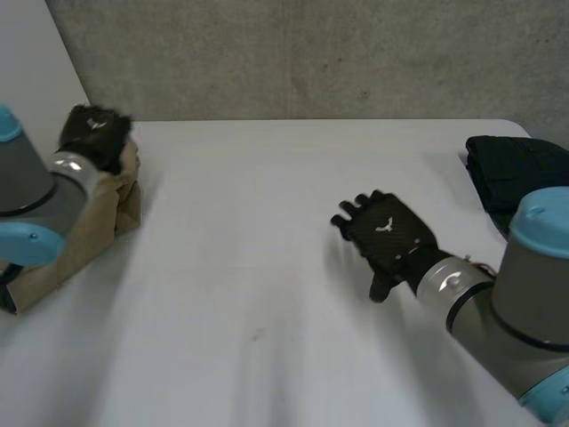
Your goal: Fold the laundry.
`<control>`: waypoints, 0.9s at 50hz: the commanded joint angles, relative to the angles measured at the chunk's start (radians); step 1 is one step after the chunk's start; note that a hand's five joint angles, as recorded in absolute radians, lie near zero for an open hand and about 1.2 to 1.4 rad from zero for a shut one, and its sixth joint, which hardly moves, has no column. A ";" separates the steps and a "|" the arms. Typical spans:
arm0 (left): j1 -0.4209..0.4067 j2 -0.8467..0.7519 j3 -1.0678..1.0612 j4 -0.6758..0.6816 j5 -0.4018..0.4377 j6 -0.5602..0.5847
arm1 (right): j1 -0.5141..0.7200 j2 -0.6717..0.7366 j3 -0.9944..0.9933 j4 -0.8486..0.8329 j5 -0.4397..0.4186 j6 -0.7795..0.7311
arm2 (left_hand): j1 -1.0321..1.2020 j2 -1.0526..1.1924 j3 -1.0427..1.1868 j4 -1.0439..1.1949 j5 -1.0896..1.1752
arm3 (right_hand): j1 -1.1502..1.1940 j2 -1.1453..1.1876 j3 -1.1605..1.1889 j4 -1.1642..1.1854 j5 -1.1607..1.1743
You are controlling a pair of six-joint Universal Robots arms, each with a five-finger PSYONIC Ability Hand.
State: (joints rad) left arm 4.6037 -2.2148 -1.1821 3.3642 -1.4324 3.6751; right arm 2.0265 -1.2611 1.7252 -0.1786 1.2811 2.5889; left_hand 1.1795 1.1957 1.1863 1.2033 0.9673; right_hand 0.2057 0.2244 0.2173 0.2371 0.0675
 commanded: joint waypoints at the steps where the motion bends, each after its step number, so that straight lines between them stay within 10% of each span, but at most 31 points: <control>1: -0.356 0.263 -0.247 -0.005 0.027 -0.388 | -0.081 -0.060 -0.004 -0.001 0.006 0.014 | 0.217 0.201 0.210 0.193 0.254 | -0.031 -0.050 -0.043 -0.063 -0.068; 4: -0.443 0.268 -0.290 0.004 0.030 -0.397 | -0.098 -0.063 -0.004 0.001 0.001 0.014 | 0.171 0.154 0.164 0.147 0.208 | -0.031 -0.050 -0.043 -0.063 -0.068; 7: -0.433 0.248 -0.291 0.004 0.009 -0.354 | -0.104 -0.061 0.000 0.001 0.000 0.014 | -1.005 -1.021 -1.012 -1.029 -0.967 | -0.031 -0.050 -0.043 -0.063 -0.068; 27: 0.107 0.014 -0.037 -0.011 -0.080 0.189 | -0.109 -0.058 0.016 -0.001 -0.002 0.010 | -0.992 -1.009 -0.999 -1.016 -0.955 | -0.031 -0.050 -0.043 -0.063 -0.068; 45: 0.219 -0.200 0.102 0.061 -0.152 0.396 | -0.106 -0.047 0.020 -0.002 0.000 0.010 | -0.984 -1.000 -0.991 -1.007 -0.946 | -0.031 -0.050 -0.043 -0.063 -0.068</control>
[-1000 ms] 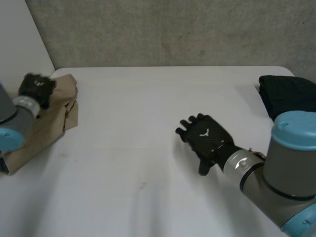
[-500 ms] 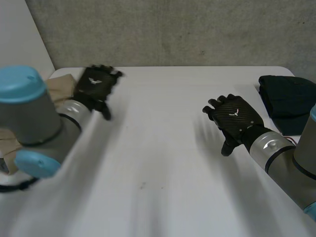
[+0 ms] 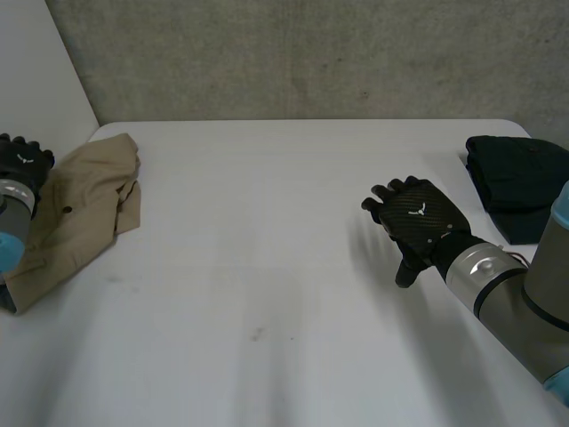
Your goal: Fold the laundry.
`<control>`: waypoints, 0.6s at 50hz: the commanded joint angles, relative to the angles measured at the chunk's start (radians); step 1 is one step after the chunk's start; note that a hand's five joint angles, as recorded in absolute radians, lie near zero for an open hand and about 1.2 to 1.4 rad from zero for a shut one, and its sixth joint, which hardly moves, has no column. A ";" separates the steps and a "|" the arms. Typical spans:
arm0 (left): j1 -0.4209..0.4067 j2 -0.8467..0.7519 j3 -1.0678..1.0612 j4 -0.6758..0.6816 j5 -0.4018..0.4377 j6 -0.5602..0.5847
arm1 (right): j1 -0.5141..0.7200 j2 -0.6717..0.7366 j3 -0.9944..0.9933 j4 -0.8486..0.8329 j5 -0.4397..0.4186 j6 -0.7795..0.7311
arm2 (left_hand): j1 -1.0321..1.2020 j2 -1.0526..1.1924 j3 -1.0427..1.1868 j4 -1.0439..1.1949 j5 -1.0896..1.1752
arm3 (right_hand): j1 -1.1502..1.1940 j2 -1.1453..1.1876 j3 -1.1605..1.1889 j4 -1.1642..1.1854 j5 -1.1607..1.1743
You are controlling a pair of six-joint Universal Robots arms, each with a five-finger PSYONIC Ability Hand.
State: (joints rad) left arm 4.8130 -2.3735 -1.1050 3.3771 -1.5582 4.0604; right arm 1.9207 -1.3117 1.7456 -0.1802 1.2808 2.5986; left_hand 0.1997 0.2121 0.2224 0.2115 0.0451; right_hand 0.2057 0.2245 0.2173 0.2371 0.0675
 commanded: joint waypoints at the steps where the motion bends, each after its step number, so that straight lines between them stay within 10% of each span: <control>1: 0.010 -0.043 0.025 0.051 -0.025 0.011 | 0.000 0.003 0.000 -0.001 0.000 0.000 | 0.008 -0.005 -0.015 -0.004 -0.012 | -0.031 -0.050 -0.043 -0.063 -0.068; 7: 0.010 -0.081 0.057 0.059 -0.025 0.012 | 0.000 0.014 0.000 -0.001 0.000 0.000 | 0.245 0.233 0.223 0.233 0.225 | -0.031 -0.050 -0.043 -0.063 -0.068; 16: 0.002 -0.109 0.080 0.060 -0.031 0.009 | -0.002 0.014 0.006 -0.001 0.000 0.000 | 1.196 1.183 1.173 1.184 1.176 | -0.031 -0.050 -0.043 -0.063 -0.068; 30: -0.217 0.111 -0.030 0.088 -0.095 -0.061 | -0.009 0.014 0.000 -0.013 0.005 0.000 | 1.197 1.184 1.174 1.185 1.177 | -0.031 -0.050 -0.043 -0.063 -0.068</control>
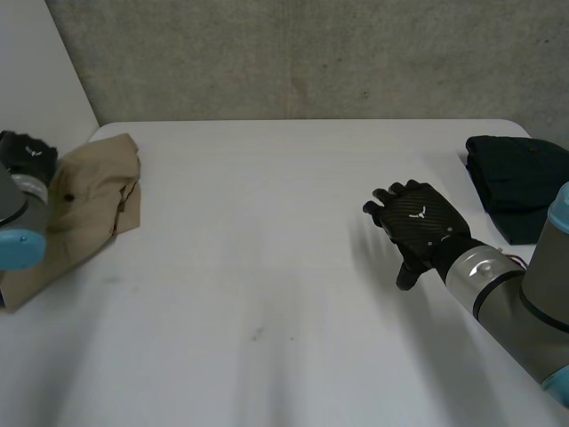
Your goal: Fold the laundry.
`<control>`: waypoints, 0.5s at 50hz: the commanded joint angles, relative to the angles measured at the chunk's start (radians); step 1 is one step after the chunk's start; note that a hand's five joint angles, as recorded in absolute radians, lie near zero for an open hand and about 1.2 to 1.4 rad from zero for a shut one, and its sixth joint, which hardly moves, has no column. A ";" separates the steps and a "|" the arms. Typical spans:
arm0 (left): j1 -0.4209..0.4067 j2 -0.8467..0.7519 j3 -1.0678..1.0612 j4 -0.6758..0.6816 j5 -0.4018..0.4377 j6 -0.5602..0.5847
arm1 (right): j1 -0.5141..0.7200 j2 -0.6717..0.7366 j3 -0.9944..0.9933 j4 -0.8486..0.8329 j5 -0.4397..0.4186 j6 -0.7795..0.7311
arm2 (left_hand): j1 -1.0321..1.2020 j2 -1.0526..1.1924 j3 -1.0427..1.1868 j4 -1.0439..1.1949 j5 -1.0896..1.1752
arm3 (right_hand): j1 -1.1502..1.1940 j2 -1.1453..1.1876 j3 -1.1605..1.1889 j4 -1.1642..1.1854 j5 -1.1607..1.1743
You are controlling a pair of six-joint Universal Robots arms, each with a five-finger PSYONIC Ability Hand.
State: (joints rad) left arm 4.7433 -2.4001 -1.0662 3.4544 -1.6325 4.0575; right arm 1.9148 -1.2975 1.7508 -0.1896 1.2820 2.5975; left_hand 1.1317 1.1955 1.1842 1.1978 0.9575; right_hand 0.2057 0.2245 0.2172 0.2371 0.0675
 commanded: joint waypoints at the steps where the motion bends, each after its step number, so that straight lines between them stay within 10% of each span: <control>1: -0.189 0.182 -0.090 0.011 -0.021 -0.098 | -0.003 0.000 -0.007 -0.004 0.003 0.001 | 0.265 0.201 0.212 0.198 0.264 | -0.031 -0.050 -0.043 -0.063 -0.068; 21: -0.841 0.316 -0.199 -0.018 0.071 -0.650 | -0.154 -0.048 -0.080 -0.011 0.088 0.026 | 0.265 0.201 0.212 0.198 0.264 | -0.031 -0.050 -0.043 -0.063 -0.068; 22: -0.855 0.293 -0.189 -0.020 0.080 -0.658 | -0.158 -0.048 -0.082 -0.011 0.088 0.030 | 0.187 0.123 0.134 0.120 0.186 | -0.031 -0.050 -0.043 -0.063 -0.068; 23: -0.888 0.247 -0.160 -0.030 0.098 -0.669 | -0.161 -0.048 -0.083 -0.010 0.088 0.033 | -0.425 -0.488 -0.477 -0.491 -0.425 | -0.031 -0.050 -0.043 -0.063 -0.068; 25: -0.914 0.217 -0.143 -0.041 0.106 -0.666 | -0.172 -0.048 -0.085 -0.010 0.086 0.041 | -0.957 -1.021 -1.010 -1.023 -0.957 | -0.031 -0.050 -0.043 -0.063 -0.068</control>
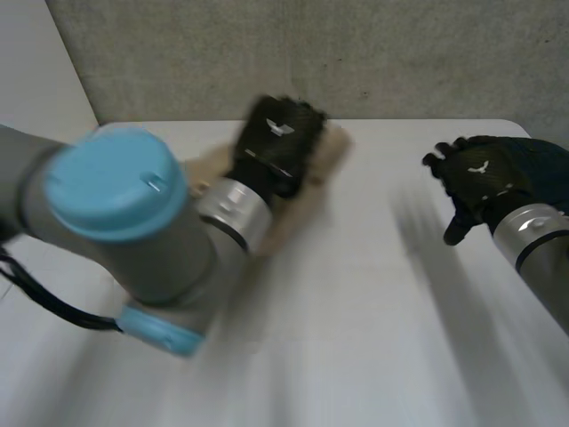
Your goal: Fold the laundry.
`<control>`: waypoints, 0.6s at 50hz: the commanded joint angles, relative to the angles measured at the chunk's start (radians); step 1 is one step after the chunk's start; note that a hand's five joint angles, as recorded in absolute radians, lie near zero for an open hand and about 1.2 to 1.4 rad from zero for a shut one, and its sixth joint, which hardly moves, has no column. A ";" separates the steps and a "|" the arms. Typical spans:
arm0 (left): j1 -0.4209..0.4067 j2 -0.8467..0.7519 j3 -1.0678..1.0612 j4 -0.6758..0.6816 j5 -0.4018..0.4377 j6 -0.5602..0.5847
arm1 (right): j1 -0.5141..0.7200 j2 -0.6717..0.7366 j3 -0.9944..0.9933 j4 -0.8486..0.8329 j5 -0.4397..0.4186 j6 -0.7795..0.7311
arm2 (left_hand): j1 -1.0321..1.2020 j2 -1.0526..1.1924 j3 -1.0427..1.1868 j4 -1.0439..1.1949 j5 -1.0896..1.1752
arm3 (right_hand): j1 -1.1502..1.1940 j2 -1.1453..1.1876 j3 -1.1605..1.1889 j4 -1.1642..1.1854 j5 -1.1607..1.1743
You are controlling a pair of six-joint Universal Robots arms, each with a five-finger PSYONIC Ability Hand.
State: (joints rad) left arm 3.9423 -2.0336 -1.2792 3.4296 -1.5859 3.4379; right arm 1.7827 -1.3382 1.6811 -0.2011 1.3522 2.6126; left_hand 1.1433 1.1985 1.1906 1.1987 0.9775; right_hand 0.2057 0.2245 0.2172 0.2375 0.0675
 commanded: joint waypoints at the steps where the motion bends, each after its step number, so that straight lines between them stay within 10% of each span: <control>1: -0.126 -0.161 0.073 -0.023 0.063 -0.045 | -0.043 -0.007 -0.017 0.002 0.018 0.027 | -0.969 -1.024 -1.016 -1.024 -0.977 | -0.031 -0.050 -0.043 -0.063 -0.068; 9: -0.106 -0.125 0.070 -0.087 0.058 -0.051 | -0.048 -0.007 -0.027 0.005 0.005 0.026 | -0.969 -1.024 -1.016 -1.024 -0.977 | -0.031 -0.050 -0.043 -0.063 -0.068; 30: 0.377 -0.051 -0.028 -0.158 0.116 0.079 | -0.020 -0.121 0.018 0.448 -0.188 -0.008 | -0.945 -1.000 -0.992 -1.000 -0.953 | -0.031 -0.050 -0.043 -0.063 -0.068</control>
State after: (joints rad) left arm 4.2126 -2.0035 -1.3230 3.2951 -1.5062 3.4265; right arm 1.7490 -1.4482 1.6534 0.1678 1.1750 2.6098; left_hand 0.1874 0.2052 0.2124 0.2027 0.0452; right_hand 0.2057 0.2245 0.2172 0.2375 0.0675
